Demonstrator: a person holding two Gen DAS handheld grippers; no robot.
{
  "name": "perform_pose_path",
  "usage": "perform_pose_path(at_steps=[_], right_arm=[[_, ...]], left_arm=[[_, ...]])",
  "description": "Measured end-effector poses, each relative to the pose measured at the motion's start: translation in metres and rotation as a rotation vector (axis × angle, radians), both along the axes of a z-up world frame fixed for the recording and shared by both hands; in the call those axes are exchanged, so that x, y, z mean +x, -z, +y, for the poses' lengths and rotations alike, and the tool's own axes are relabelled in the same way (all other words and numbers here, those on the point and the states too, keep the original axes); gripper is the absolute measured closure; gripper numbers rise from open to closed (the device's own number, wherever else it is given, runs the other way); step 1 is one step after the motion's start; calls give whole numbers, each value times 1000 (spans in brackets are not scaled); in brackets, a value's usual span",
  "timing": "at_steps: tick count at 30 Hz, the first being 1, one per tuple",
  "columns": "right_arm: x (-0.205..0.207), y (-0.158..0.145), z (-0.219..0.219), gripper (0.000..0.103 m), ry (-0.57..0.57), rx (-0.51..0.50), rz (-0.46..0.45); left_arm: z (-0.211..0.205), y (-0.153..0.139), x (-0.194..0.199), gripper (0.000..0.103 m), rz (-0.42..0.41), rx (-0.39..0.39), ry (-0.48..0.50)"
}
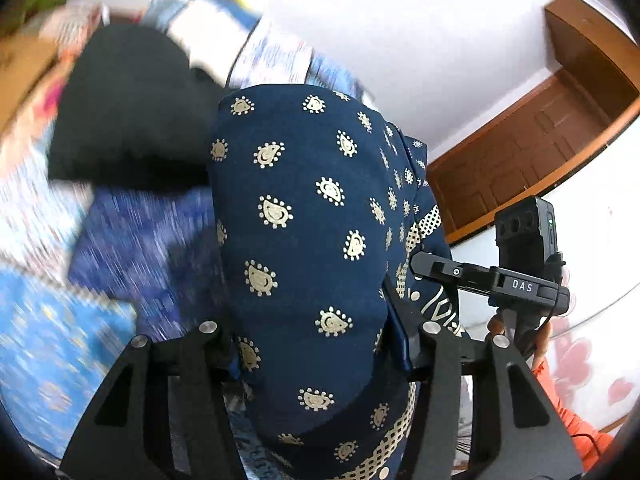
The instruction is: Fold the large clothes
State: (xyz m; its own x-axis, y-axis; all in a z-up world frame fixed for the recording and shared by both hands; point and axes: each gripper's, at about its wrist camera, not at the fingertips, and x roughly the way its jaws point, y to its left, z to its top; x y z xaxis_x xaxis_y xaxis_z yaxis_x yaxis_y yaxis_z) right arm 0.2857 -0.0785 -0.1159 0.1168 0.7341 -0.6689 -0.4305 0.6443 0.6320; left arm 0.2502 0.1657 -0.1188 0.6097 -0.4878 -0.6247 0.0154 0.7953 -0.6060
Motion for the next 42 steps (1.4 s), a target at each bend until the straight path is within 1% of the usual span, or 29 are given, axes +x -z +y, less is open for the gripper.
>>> perform_pose_path(at_steps=[2,7,10,13,16,19,22,23,25,26,28,29,31,33,34,36,39,40,42], right_arm=[[3,-24,13,72,2,23,-56],[24,-70,57,72,-2,70,-178],[40,-87,81,72,-4,87,-231],[61,-92,107,72,-1,101,-249],[83,-85,130,72,0,99,-249],[108,-64,153,72,-4,74,-232],[138,-31,176,72,3,42,-166],[147,-16,183,72,6,29,-139],[164,14,199,72,13,-11,-86],[171,26,205,72,15,-39,-75],[180,50,213,72,25,-97,-64],[183,59,212,70,31,-110,-65],[180,62,207,67,33,-100,-66],[176,60,200,60,31,-102,-73],[172,57,195,59,32,-119,-85],[165,50,190,58,33,-161,-115],[146,38,177,56,15,-212,-140],[138,35,172,55,10,-217,-143],[131,36,164,51,0,-229,-151]], left_arm=[[12,-27,-1,49,-51,25,-12],[58,-89,9,49,-167,72,-45],[82,-107,20,49,-201,91,-58],[109,-118,42,49,-221,108,-73],[137,-113,72,49,-209,117,-81],[164,-87,103,49,-164,104,-88],[188,-51,133,49,-86,88,-115],[195,-35,144,49,-52,92,-130],[204,-7,162,48,13,125,-163],[208,11,172,48,58,138,-177],[214,38,185,47,114,138,-205],[216,43,186,47,113,126,-211],[215,45,183,44,94,119,-203],[210,41,177,40,85,152,-185],[205,37,170,37,83,183,-185],[200,32,161,33,84,221,-198],[194,23,143,30,83,261,-216],[189,19,132,30,89,275,-212],[181,17,114,30,90,314,-202]])
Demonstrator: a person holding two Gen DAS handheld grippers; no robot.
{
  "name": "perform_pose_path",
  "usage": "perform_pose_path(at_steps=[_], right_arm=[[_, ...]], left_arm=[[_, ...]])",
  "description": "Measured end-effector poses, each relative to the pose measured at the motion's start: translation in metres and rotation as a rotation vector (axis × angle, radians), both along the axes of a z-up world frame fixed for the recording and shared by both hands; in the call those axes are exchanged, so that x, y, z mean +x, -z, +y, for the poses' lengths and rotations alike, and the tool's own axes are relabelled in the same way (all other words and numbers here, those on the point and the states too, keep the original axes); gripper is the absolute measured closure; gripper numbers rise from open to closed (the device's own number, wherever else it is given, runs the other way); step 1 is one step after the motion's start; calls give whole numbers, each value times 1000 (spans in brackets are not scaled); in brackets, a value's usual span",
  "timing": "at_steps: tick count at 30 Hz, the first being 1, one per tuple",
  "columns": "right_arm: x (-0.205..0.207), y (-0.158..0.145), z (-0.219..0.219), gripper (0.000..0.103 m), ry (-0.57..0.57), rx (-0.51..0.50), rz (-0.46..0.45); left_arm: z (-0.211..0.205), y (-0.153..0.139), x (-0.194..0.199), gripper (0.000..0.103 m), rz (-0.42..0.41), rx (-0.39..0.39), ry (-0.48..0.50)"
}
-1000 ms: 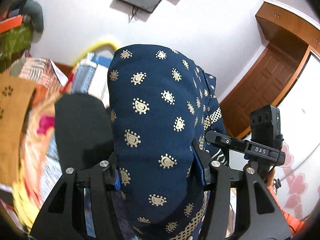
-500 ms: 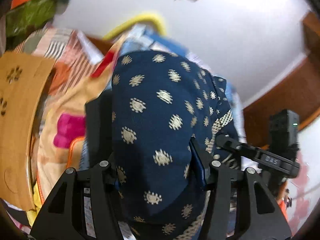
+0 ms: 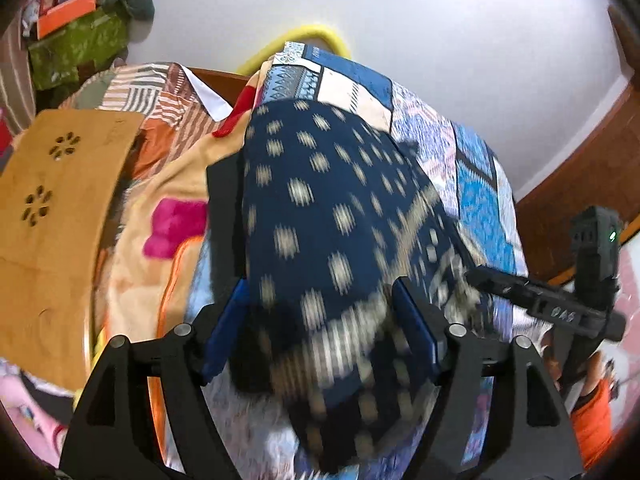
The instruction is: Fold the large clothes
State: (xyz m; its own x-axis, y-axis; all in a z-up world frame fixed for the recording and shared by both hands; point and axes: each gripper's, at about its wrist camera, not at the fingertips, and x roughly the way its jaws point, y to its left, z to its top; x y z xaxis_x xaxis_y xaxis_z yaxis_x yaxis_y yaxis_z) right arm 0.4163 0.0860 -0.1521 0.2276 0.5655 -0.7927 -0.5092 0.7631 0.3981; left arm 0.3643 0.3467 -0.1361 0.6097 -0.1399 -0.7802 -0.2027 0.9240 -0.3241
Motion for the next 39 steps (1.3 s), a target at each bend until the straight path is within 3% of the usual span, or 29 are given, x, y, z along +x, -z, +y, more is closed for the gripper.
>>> perform_pose_path(at_steps=[5,10,17,23,31,32,34,36,39], right_arm=[[-43,-15,-25,51,-33,-52,-65],[-87,-58,-53,51,-10,50,-130],[-172,-158,-94,51,7,242,-342],[-249,-211,-120,51,5,358,-562],[-336,-225,-126,50,16,361,-851],[-341,-224,-126,46,17,359,-864],[-346,-222,-124,37,29,349,-889],[-352,-219,-122,24,66,327,-928],[-353,-217,-122,16,96,321,-941]], left_arm=[[-34,-7,-53,30,7,84,18],[-63,-39,-106,30,-56,136,2],[-119,-137,-196,30,-324,279,6],[-171,-203,-281,30,-585,420,-36],[-221,-218,-352,30,-784,535,-132],[-225,-216,-358,29,-801,530,-137],[-228,-213,-366,14,-818,508,-152],[-230,-209,-372,6,-835,511,-185],[-231,-205,-376,4,-833,512,-209]])
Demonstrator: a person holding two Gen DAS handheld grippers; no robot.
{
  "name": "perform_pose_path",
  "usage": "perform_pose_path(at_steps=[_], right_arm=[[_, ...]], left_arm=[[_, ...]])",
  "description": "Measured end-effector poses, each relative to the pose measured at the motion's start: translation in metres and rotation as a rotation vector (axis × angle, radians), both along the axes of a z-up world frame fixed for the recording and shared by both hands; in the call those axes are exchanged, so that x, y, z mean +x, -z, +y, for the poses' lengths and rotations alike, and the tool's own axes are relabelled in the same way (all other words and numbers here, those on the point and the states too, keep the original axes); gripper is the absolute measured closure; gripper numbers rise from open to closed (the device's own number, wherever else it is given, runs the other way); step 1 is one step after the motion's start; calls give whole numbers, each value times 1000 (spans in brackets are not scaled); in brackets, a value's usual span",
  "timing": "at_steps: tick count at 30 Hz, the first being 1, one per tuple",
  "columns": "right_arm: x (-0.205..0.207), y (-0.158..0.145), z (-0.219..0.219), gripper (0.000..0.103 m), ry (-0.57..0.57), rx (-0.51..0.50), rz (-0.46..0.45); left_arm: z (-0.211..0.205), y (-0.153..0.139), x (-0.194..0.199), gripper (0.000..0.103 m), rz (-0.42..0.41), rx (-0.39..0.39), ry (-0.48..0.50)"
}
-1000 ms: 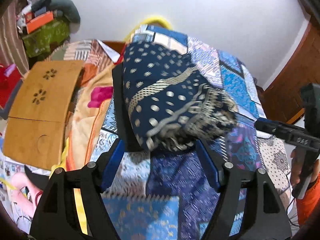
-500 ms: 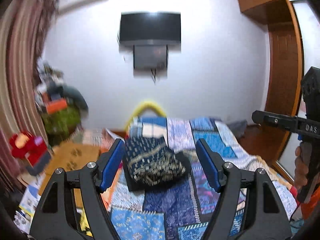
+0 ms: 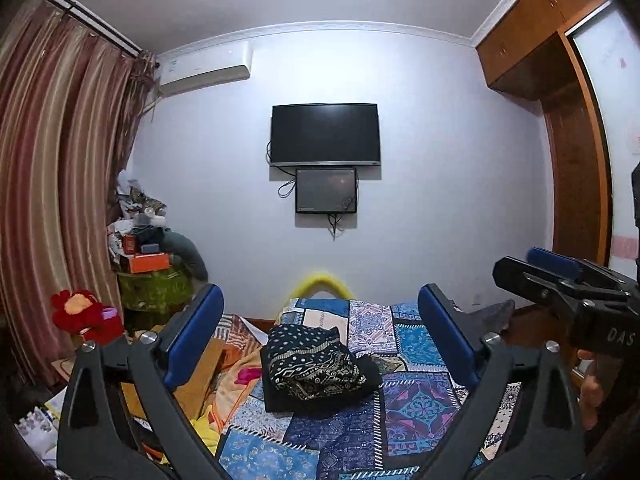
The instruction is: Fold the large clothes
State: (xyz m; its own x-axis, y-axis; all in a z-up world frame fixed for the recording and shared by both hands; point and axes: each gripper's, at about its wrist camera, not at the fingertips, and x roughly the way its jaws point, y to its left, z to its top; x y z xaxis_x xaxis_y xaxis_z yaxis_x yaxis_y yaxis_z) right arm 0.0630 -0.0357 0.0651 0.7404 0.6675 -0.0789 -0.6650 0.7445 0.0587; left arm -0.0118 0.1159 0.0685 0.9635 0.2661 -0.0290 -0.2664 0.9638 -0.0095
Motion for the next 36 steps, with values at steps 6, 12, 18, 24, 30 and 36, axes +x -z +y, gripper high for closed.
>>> perform_pose_path(at_steps=[6,12,18,24,30,36], right_arm=[[-1,3,-4,1,59,7,-16],[4,8,-7,1,60,1,24],[1,12,-13,1,63,-1,35],[0,13,-15,0,72,-7,46],[1,14,-15,0,72,-18,72],[1,13,-18,0,74,-28,80]], left_arm=[[4,5,-5,1,-6,-44,-8],[5,12,-5,1,15,-57,-26],[3,17,-3,1,29,-58,-36],[2,20,-1,1,39,-49,-42],[2,20,2,1,51,-43,-39],[1,22,5,1,59,-44,-36]])
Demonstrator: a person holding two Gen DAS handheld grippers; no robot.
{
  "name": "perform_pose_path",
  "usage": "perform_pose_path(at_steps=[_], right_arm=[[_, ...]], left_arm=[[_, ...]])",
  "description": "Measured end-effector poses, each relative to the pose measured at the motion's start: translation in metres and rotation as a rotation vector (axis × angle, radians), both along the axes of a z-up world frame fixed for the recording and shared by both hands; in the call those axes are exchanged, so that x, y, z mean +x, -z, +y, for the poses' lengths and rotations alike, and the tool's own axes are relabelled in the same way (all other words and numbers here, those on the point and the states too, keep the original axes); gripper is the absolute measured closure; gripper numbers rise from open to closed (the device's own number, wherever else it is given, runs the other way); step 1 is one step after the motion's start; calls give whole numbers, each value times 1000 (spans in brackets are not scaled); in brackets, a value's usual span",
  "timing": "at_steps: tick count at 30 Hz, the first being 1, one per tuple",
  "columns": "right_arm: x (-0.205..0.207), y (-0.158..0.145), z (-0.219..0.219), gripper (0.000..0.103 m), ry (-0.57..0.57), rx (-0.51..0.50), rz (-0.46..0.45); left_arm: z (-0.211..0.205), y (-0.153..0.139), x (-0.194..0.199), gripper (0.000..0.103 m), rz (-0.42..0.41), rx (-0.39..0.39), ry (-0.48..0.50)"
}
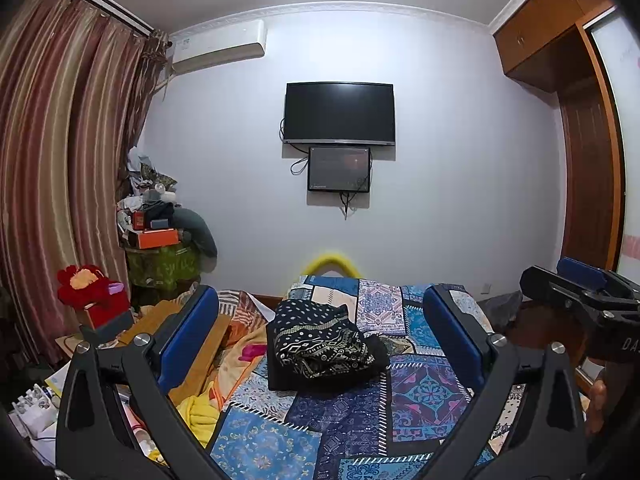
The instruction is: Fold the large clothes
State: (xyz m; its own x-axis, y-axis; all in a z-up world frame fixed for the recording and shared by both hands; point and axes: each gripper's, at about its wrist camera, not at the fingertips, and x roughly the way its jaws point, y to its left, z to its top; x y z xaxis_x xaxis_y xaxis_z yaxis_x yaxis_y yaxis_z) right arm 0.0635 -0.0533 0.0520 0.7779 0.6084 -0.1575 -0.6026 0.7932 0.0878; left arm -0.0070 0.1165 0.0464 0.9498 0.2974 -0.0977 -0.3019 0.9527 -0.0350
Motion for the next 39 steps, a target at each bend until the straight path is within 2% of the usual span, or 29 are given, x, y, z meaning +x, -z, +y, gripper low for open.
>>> perform_pose_path(at_steps=[15,39], right_arm=[[1,-2,-4,0,3,-2,10],[3,-1,-5,0,12,-4,13]], left_arm=[[-3,4,3,1,17,17,8],[1,8,6,1,25,-7,62]])
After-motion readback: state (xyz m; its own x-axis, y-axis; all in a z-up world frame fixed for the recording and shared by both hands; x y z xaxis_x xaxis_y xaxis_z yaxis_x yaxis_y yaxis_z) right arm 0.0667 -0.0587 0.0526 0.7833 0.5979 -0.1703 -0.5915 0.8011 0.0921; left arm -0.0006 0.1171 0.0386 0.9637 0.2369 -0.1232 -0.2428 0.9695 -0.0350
